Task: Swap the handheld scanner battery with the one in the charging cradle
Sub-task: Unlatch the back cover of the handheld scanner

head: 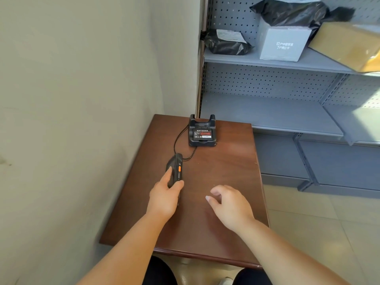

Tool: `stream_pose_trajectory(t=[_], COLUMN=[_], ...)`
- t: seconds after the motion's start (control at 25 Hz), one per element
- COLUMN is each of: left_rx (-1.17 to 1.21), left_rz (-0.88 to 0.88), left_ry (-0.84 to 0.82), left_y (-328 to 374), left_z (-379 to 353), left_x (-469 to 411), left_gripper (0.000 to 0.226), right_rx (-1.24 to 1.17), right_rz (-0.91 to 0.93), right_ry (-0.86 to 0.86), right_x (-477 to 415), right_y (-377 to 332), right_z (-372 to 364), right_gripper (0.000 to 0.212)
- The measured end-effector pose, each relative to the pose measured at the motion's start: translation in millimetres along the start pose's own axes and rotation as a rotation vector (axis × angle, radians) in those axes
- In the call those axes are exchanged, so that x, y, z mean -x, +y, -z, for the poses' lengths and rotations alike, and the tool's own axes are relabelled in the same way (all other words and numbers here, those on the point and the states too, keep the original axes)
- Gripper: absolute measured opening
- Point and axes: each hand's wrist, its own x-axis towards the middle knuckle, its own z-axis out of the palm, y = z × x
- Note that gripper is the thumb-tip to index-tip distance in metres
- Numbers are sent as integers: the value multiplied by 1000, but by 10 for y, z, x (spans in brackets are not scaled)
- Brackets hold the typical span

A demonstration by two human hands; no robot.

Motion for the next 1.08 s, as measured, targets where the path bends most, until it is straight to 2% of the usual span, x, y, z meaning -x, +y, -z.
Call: stream_pose_trajectory(t=[0.16, 0.32, 0.44, 0.6, 1.08], left_rx=[355, 585, 582, 544, 621], left_rz=[-75, -25, -76, -111, -109], left_ry=[-143, -237, -262, -248, -288], left_y=[141, 169, 200, 224, 222], left_z=[9, -12, -70, -82, -17], left_x=[95, 101, 171, 248, 266], left_gripper=[39, 33, 30, 31, 29], right_rx=[-250, -575, -773, -996, -1172], right_rz=[-111, -190, -229, -253, -127], right_ry=[6, -28, -48, -27, 97], right_x=[18, 8, -20, -37, 28], right_y=[-82, -244, -369, -415, -451], right_z=[22, 20, 54, 114, 252], right_gripper=[27, 34, 47, 32, 16])
